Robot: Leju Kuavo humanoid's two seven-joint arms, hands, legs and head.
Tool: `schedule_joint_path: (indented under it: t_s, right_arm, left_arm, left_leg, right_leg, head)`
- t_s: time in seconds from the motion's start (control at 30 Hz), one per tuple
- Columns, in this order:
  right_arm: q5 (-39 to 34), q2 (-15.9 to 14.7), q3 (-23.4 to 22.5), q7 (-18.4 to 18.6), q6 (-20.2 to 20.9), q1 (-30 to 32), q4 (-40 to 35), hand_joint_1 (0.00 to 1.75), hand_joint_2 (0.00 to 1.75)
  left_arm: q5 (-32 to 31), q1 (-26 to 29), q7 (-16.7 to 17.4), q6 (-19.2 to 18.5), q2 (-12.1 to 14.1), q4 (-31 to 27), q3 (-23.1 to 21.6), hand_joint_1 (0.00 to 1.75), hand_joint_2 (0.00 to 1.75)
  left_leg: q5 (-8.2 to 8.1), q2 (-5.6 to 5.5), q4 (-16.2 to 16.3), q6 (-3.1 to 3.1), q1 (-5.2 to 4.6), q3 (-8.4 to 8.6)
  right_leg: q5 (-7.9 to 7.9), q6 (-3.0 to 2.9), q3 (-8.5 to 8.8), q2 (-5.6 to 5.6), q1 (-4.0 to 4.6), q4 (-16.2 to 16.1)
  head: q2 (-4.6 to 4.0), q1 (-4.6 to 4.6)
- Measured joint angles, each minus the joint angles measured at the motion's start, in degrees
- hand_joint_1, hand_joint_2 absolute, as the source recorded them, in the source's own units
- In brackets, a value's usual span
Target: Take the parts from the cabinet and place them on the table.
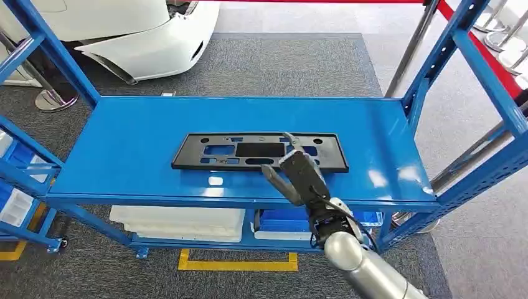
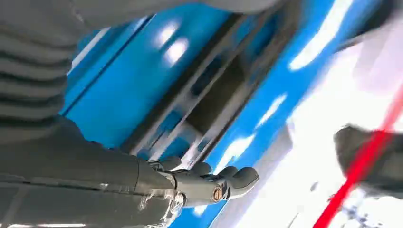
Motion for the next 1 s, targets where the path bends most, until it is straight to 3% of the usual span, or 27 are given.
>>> schedule_joint_path:
  t_s: [0.03, 0.07, 0.13, 0.47, 0.87, 1.0]
  right_arm:
    - [13.54, -4.67, -0.83, 14.59, 4.78, -2.20, -0.33, 0.00, 1.75]
    - [17.52, -6.27, -0.83, 17.96, 7.99, -2.68, -0.28, 0.00, 1.75]
    - [23.97, -8.31, -0.83, 21.37, 13.25, -3.51, 0.24, 0.00, 1.75]
    - [38.59, -11.65, 1.93, 22.83, 22.41, -9.69, 5.27, 0.00, 1.75]
    - [39.96, -12.21, 4.74, 22.46, 23.71, -11.85, 8.44, 0.00, 1.75]
    - [43.83, -12.08, 6.21, 19.72, 23.95, -14.20, 11.22, 0.00, 1.75]
  left_arm:
    - [0.02, 0.05, 0.06, -0.13, 0.02, 0.09, 0.00, 0.00, 0.00]
    - [-0.02, -0.02, 0.56, -0.09, 0.02, 0.09, 0.00, 0.00, 0.00]
    - [-0.20, -0.13, 1.23, 0.00, 0.00, 0.09, 0.00, 0.00, 0.00]
    - [-1.38, -0.39, 1.46, 0.04, -0.20, 0.09, 0.00, 0.00, 0.00]
    - [-1.66, -0.39, 1.46, 0.04, -0.22, 0.09, 0.00, 0.00, 0.00]
    - [-2.38, -0.55, 1.46, 0.04, -0.26, 0.09, 0.00, 0.00, 0.00]
  left_leg:
    - [0.00, -0.01, 0.00, 0.01, -0.02, 0.00]
    - [0.00, -0.01, 0.00, 0.01, -0.02, -0.01]
    - [0.01, -0.01, 0.00, 0.03, -0.02, -0.03]
    - [0.02, -0.01, 0.00, 0.04, 0.04, -0.06]
    - [0.04, -0.08, 0.00, 0.06, 0.02, -0.12]
    - [0.04, -0.08, 0.00, 0.07, 0.03, -0.15]
  right_leg:
    - [0.01, 0.02, 0.00, -0.01, -0.02, 0.00]
    - [0.03, 0.05, 0.00, -0.01, -0.02, 0.00]
    - [0.04, 0.07, 0.00, -0.01, -0.02, 0.00]
    - [0.05, 0.09, -0.06, -0.02, 0.02, 0.00]
    - [0.05, 0.09, -0.08, -0.04, 0.02, 0.00]
    - [0.06, 0.10, -0.08, -0.04, 0.03, 0.00]
  head:
    - [0.00, 0.00]
    - [0.00, 0.07]
    - [0.00, 0.04]
    - [0.00, -0.11]
    - [0.00, -0.02]
    - [0.00, -0.02]
